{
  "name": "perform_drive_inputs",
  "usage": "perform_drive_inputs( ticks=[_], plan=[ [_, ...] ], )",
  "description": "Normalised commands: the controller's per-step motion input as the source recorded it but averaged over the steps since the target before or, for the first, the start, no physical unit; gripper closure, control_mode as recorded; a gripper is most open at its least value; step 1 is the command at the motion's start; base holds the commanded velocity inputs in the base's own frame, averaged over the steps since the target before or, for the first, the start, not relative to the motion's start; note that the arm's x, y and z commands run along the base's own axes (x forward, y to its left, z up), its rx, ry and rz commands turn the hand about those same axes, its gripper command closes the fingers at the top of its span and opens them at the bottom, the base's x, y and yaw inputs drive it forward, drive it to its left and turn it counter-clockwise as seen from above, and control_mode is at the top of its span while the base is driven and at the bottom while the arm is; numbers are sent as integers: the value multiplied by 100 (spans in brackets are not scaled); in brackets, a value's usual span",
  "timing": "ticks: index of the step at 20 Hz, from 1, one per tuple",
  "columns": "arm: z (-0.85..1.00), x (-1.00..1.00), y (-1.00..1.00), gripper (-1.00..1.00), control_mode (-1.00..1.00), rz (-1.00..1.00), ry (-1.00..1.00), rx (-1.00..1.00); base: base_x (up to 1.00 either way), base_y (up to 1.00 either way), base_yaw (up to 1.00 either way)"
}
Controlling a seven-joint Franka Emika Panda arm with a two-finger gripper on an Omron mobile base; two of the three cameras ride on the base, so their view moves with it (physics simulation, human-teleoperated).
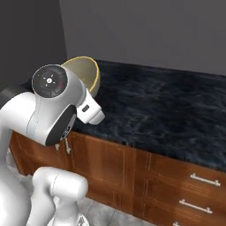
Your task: Pick up the bowls from the cabinet and place each bowl in front of a stool on the dining counter.
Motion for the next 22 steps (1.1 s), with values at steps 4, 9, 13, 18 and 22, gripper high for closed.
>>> perform_drive_inputs(
  ticks=[4,9,13,18,22],
  plan=[
    [0,0,0,100,100,0,0,0,0,100,-19],
    [0,0,0,100,100,0,0,0,2,100,-22],
    [0,0,0,100,100,0,0,0,6,100,-23],
    [0,0,0,100,100,0,0,0,8,100,-24],
    [0,0,0,100,100,0,0,0,8,100,-25]
  ],
)
